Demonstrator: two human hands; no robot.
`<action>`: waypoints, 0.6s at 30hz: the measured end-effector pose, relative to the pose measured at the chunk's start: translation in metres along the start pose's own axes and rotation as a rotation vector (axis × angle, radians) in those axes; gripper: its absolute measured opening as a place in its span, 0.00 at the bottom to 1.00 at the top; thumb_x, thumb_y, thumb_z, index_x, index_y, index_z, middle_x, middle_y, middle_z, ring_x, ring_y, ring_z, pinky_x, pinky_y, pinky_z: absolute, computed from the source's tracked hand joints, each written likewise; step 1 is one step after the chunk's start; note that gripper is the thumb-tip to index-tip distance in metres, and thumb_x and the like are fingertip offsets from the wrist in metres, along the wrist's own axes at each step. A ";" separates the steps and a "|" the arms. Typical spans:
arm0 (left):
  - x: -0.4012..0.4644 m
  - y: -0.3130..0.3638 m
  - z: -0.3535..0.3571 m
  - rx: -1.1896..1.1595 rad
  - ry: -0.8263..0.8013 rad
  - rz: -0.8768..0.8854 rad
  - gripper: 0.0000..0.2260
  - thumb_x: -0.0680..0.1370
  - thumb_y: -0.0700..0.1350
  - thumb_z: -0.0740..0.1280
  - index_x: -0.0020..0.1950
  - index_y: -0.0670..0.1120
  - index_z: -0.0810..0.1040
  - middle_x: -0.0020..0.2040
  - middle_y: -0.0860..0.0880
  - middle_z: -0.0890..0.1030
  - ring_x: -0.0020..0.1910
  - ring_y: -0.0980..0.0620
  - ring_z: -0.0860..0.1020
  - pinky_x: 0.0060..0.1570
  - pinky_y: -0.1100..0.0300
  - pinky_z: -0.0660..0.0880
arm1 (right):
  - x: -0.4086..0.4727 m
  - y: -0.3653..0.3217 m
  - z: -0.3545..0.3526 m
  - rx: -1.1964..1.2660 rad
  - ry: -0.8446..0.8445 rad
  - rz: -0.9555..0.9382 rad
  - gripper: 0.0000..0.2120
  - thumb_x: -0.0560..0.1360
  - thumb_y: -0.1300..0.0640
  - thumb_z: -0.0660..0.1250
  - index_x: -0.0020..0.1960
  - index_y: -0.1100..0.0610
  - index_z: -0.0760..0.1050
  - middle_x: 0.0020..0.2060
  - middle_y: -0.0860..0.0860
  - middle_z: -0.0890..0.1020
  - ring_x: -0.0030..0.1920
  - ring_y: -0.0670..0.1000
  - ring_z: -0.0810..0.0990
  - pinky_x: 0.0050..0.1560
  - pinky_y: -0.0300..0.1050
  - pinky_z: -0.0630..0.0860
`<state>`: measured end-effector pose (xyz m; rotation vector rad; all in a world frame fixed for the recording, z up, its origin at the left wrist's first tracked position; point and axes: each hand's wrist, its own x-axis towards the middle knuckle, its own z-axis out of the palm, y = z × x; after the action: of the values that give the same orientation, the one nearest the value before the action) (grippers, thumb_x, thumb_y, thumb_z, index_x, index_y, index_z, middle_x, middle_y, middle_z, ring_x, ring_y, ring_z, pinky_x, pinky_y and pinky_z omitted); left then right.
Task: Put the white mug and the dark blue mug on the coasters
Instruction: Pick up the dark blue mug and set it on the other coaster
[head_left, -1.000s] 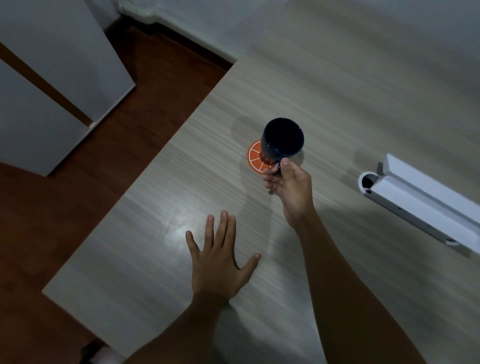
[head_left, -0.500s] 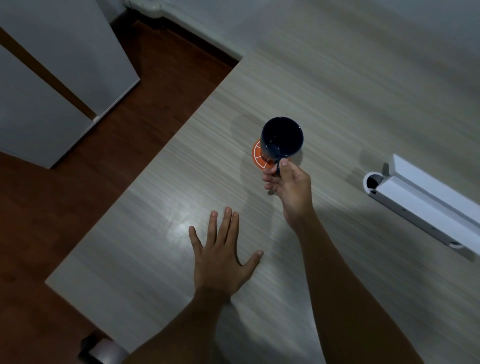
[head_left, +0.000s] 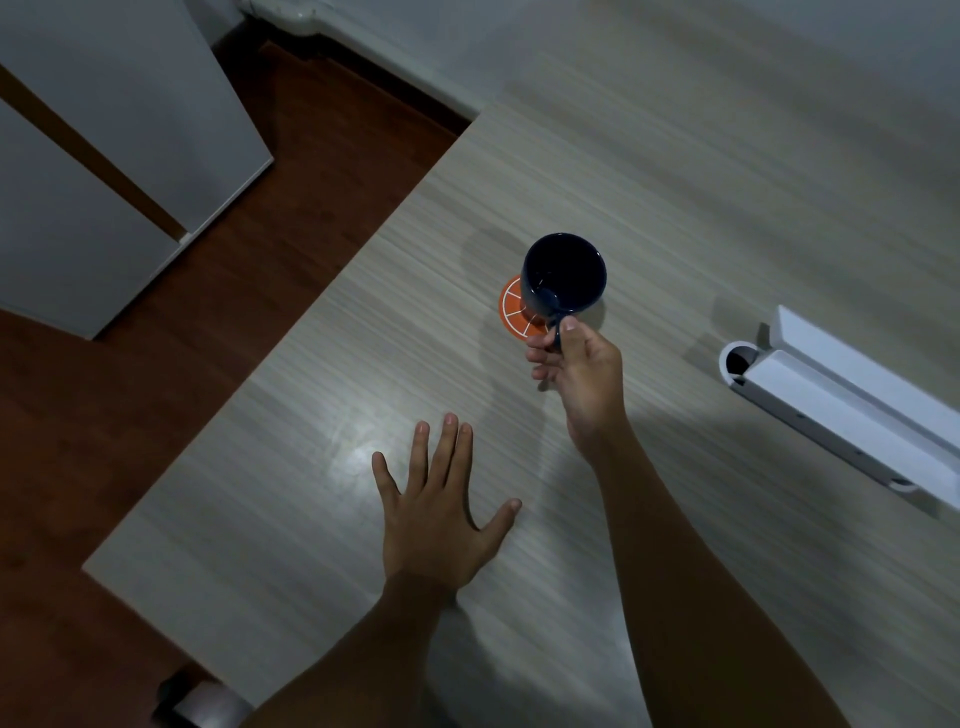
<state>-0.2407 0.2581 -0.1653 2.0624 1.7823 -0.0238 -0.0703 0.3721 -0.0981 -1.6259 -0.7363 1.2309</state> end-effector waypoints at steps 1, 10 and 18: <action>0.000 0.000 0.000 0.000 -0.002 -0.001 0.43 0.76 0.75 0.53 0.83 0.51 0.48 0.84 0.52 0.45 0.82 0.48 0.39 0.76 0.30 0.39 | 0.000 -0.001 0.000 -0.005 -0.002 -0.003 0.17 0.84 0.54 0.55 0.41 0.55 0.75 0.41 0.53 0.84 0.41 0.52 0.81 0.45 0.52 0.76; 0.000 -0.001 0.000 0.003 0.004 0.004 0.43 0.77 0.75 0.53 0.83 0.51 0.48 0.84 0.52 0.44 0.82 0.48 0.39 0.76 0.30 0.40 | -0.002 0.001 0.002 -0.016 -0.012 -0.032 0.17 0.85 0.55 0.55 0.41 0.57 0.75 0.42 0.57 0.83 0.39 0.49 0.81 0.42 0.47 0.77; 0.000 0.000 0.000 0.007 0.009 0.003 0.43 0.77 0.75 0.53 0.83 0.50 0.49 0.84 0.52 0.44 0.82 0.48 0.40 0.76 0.31 0.39 | 0.002 0.002 0.001 0.010 0.045 -0.038 0.17 0.85 0.56 0.55 0.41 0.57 0.75 0.40 0.55 0.83 0.38 0.49 0.81 0.38 0.43 0.77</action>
<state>-0.2408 0.2581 -0.1658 2.0731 1.7876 -0.0199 -0.0708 0.3734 -0.1004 -1.6190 -0.7286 1.1657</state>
